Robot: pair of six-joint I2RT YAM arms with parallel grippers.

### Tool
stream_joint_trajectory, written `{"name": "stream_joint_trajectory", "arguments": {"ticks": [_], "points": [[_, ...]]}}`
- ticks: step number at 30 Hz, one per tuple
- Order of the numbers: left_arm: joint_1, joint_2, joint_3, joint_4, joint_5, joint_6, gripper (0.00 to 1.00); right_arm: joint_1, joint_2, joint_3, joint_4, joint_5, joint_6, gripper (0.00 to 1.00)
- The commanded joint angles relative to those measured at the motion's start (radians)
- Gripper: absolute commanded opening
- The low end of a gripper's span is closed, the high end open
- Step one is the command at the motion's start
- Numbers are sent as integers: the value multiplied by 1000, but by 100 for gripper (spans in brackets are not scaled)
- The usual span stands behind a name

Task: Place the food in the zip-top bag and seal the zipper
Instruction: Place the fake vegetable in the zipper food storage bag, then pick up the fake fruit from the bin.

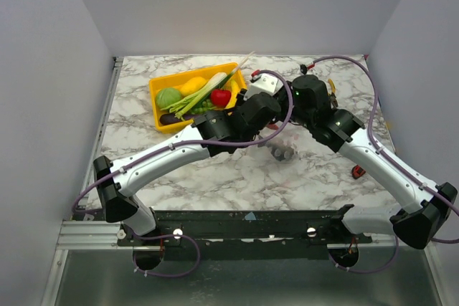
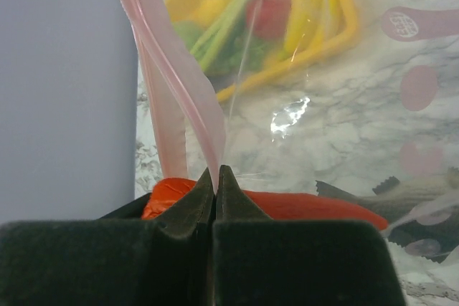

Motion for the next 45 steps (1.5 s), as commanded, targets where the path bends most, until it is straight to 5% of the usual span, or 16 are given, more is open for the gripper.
{"name": "stream_joint_trajectory", "arguments": {"ticks": [1,3,12,17,27,35,45], "points": [[-5,21,34,-18,145,-70,0,-5,-26,-12,54,-3,37,1],[-2,14,16,13,180,-70,0,-4,-28,-21,56,-2,38,1],[72,-112,-146,133,390,-85,53,-5,-46,-46,40,29,16,1],[110,-216,-236,221,513,-67,71,-6,-57,-48,26,51,1,1],[272,-373,-385,335,757,-116,77,-5,-69,-63,30,27,-39,1],[447,-464,-522,430,811,-176,79,-5,-103,-82,25,33,-76,1],[738,-355,-662,648,988,-401,79,-5,-129,-90,13,52,-93,1]]}}
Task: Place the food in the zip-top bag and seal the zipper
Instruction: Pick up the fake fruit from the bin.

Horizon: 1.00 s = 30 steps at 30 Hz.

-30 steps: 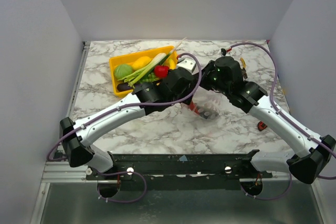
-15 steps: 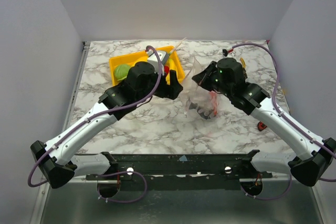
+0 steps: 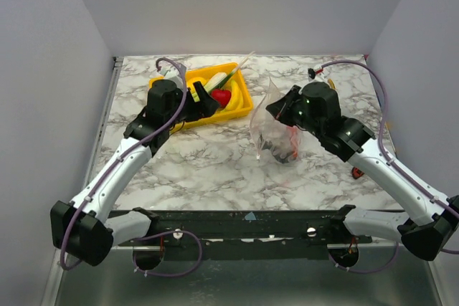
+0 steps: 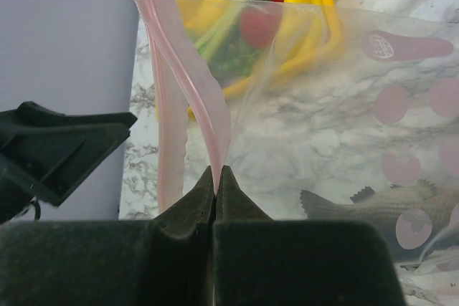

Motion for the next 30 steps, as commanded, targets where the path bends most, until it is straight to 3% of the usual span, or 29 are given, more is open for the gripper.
{"name": "stream_joint_trajectory", "arguments": {"ticks": [1,5,12,25,30], "points": [[100,102,-31,158,117,-157,79,-1,-24,-15,-7,32,-23,1],[108,267,68,151,99,-132,78,0,-27,-15,-11,35,-19,1],[95,630,379,-21,84,30,73,-2,-37,-14,-27,43,-23,1],[-13,953,767,-192,-41,215,64,-2,-7,6,-52,45,-13,1],[-39,1095,996,-363,-186,225,64,-1,0,10,-61,36,6,1]]}}
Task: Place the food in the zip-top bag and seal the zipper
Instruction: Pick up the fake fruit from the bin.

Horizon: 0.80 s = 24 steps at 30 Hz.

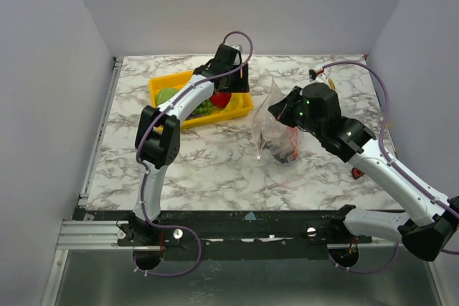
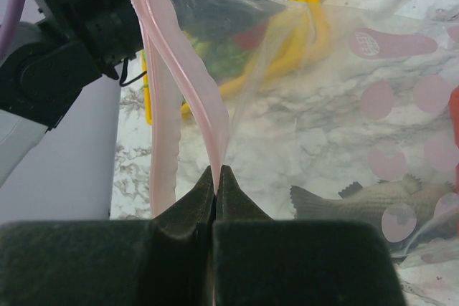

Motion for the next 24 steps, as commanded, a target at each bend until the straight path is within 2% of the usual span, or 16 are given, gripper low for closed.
{"name": "stream_joint_trajectory", "arguments": {"ticks": [1,4,7,11,14,18,24], "points": [[-20,135,209,-201,-156,42,64,-1,11,18,-44,11,18,1],[-20,234,346,-292,-139,39,64,-1,14,27,-64,14,26,0],[-20,283,387,-329,-110,33,63,-1,13,34,-81,27,32,1],[-20,270,329,-329,-121,15,56,-2,17,42,-103,36,38,1],[-19,243,278,-296,-113,38,56,-2,22,44,-113,29,45,1],[-13,280,361,-404,-128,55,57,-2,27,43,-121,25,50,1],[-1,268,310,-406,-66,56,57,-2,17,31,-122,7,47,1]]}}
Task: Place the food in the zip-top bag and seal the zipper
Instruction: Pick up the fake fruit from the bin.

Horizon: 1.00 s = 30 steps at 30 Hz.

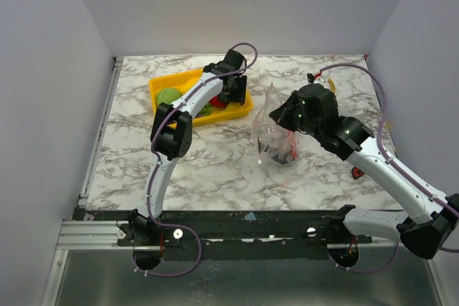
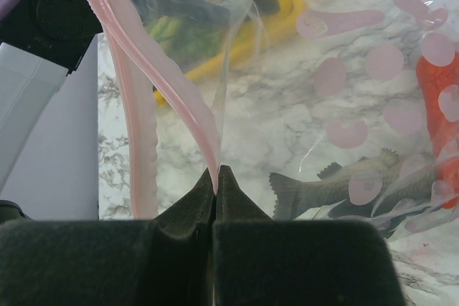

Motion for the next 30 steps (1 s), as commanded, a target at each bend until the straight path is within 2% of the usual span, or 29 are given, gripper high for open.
{"name": "stream_joint_trajectory", "arguments": {"ticks": [1,3,6,8,11,17,30], "points": [[15,-4,-26,-45,38,21,55,-3,-7,9,-22,5,3,1],[15,-27,-72,-13,45,20,50,-2,-17,-1,-16,7,-6,1],[15,-58,-125,22,66,14,27,-2,-40,-25,-13,24,-11,1],[16,-89,-157,43,81,5,16,-1,-62,-46,-1,30,-22,1],[16,-161,-208,75,96,4,7,-2,-82,-61,6,46,-51,1],[17,-275,-239,88,123,8,0,-2,-93,-67,-1,68,-70,1],[19,-431,-253,87,230,-14,0,-2,-119,-73,10,85,-87,1]]}}
